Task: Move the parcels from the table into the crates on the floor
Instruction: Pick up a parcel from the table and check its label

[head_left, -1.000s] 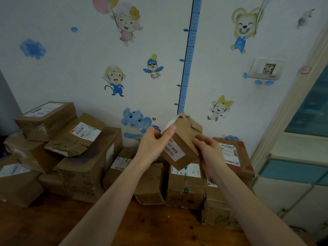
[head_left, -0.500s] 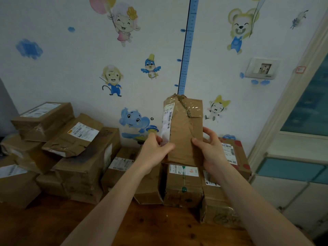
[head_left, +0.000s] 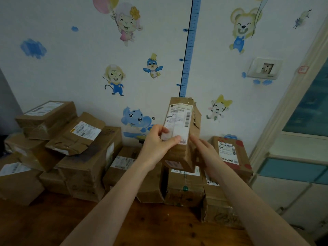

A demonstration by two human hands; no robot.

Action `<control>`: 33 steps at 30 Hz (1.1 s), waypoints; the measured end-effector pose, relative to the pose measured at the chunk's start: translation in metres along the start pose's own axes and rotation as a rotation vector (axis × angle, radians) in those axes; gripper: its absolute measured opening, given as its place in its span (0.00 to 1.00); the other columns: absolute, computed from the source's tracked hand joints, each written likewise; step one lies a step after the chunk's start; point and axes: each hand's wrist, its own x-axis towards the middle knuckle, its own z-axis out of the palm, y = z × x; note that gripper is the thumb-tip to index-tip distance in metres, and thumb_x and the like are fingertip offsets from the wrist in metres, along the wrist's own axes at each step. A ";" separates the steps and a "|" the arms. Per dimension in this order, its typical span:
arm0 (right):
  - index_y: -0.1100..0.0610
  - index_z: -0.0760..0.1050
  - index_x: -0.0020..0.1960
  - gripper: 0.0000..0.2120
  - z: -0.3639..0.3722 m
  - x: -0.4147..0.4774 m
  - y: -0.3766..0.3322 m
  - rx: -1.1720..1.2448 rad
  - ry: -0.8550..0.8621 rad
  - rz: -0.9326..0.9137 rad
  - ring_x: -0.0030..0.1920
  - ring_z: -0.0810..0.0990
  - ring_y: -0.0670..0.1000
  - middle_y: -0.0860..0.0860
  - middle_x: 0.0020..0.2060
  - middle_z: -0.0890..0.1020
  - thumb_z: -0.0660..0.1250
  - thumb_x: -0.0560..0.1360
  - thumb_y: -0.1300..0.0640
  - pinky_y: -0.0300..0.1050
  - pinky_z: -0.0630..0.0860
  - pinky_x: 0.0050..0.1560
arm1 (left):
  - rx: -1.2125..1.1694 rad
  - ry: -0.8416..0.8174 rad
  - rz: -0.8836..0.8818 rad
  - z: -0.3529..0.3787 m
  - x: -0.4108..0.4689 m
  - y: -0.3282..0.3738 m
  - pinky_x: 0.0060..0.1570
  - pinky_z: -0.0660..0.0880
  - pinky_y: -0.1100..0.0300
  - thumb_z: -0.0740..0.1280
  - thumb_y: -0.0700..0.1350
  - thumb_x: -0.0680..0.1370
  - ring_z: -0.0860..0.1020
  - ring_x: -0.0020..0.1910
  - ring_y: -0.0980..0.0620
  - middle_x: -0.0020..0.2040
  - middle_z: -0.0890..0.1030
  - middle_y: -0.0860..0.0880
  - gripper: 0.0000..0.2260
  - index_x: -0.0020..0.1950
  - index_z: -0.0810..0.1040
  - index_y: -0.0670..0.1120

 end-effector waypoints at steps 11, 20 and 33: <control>0.48 0.78 0.55 0.26 0.003 -0.009 0.009 0.046 -0.089 0.024 0.57 0.78 0.52 0.51 0.53 0.82 0.58 0.68 0.31 0.51 0.73 0.61 | -0.155 -0.101 -0.082 0.008 -0.005 -0.011 0.48 0.76 0.62 0.64 0.49 0.79 0.77 0.56 0.56 0.62 0.77 0.53 0.18 0.69 0.68 0.53; 0.54 0.77 0.54 0.10 -0.012 -0.016 0.032 0.150 0.021 0.102 0.55 0.81 0.52 0.52 0.50 0.84 0.60 0.80 0.51 0.52 0.74 0.61 | -0.161 -0.137 -0.110 0.031 -0.013 -0.044 0.46 0.78 0.62 0.65 0.45 0.79 0.77 0.53 0.59 0.63 0.76 0.51 0.21 0.71 0.67 0.52; 0.55 0.77 0.54 0.08 -0.101 -0.074 0.074 0.149 0.130 0.129 0.53 0.82 0.54 0.55 0.51 0.83 0.59 0.80 0.56 0.54 0.78 0.56 | -0.223 -0.166 -0.303 0.118 -0.076 -0.053 0.41 0.78 0.59 0.68 0.42 0.77 0.79 0.49 0.54 0.52 0.78 0.51 0.21 0.68 0.68 0.51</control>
